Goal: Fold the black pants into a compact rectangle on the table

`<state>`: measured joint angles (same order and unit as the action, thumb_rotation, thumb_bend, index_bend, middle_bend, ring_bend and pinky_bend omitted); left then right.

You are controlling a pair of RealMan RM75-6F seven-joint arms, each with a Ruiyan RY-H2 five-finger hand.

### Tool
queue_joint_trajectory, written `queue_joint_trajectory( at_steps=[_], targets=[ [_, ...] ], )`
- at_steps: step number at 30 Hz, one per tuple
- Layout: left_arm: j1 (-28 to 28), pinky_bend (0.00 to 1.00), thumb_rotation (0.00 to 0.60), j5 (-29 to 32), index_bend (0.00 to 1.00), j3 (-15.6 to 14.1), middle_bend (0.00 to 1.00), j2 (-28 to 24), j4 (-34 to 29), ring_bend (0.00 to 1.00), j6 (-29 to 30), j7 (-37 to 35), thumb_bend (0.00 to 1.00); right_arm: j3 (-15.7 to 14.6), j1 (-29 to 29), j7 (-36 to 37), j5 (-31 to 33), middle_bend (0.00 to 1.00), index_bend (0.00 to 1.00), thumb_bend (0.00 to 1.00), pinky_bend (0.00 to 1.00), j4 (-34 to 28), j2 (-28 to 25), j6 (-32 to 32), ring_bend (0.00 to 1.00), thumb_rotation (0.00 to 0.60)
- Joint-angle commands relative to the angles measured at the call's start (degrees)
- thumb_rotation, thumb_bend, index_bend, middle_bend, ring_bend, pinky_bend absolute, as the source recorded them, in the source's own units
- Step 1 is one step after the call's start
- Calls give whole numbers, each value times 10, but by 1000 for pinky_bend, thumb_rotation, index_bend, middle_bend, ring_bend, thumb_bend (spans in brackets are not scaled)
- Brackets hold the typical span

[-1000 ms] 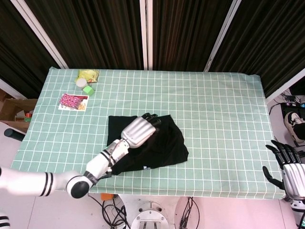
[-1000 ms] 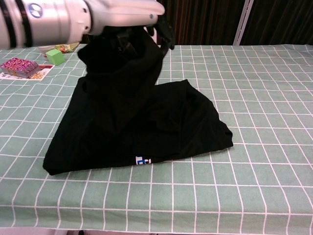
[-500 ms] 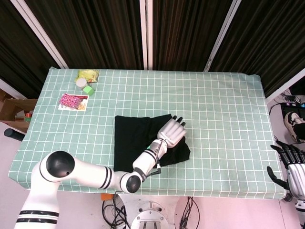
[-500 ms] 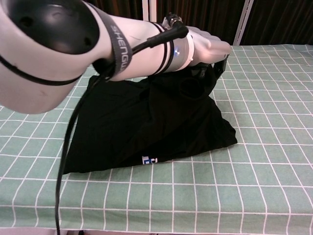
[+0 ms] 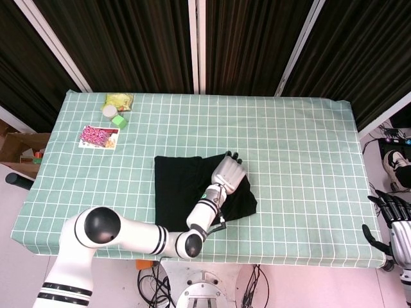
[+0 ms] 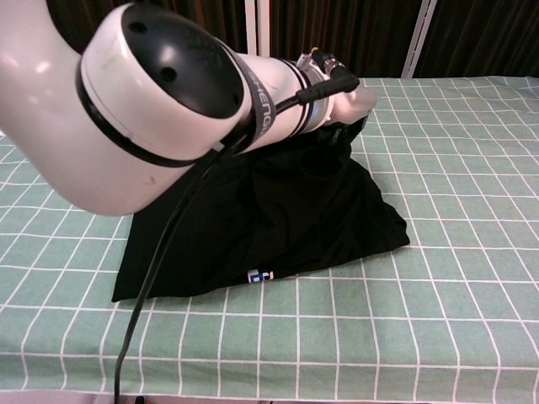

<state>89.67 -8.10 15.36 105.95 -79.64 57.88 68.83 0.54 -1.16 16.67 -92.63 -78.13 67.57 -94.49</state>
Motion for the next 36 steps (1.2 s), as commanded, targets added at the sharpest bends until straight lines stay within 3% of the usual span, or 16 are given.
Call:
queue_joint_trajectory(
  at_steps=[1,3,6,9,12,17,23,29,36],
  targets=[
    [-32,184,600,-89,278,12,150,45,64,85,-23,-107,221,1,-1,1,2,141,225,300,148,0,0,-2,105,600],
    [-53,181,600,-126,199,29,125,52,74,71,-25,-169,99,2,-2,2,3,140,225,300,148,0,-1,-3,105,600],
    [-92,175,600,-177,165,58,108,37,50,58,-25,-264,61,4,-2,3,5,140,225,300,148,1,-2,-1,105,600],
    [-135,175,600,-220,162,68,107,-12,-21,57,-16,-321,60,6,1,5,6,140,225,299,148,2,-1,2,105,600],
    [-180,175,600,-268,162,60,107,-76,-107,57,3,-355,59,8,6,7,5,140,225,300,148,3,1,8,105,600],
    [-259,176,600,-371,163,1,107,-170,-217,57,41,-387,60,10,14,9,0,139,225,299,147,7,5,13,105,600],
    [-311,174,600,-444,189,-78,108,-222,-273,57,35,-398,67,11,19,7,-1,139,225,298,147,7,11,18,105,600],
    [-328,174,600,-491,203,-123,108,-172,-226,57,41,-369,94,10,23,-1,-4,139,225,297,147,1,12,20,105,600],
    [-329,173,600,-545,233,-124,115,-57,-97,57,49,-351,94,10,25,-8,-6,139,225,296,147,-7,8,21,105,600]
  ],
)
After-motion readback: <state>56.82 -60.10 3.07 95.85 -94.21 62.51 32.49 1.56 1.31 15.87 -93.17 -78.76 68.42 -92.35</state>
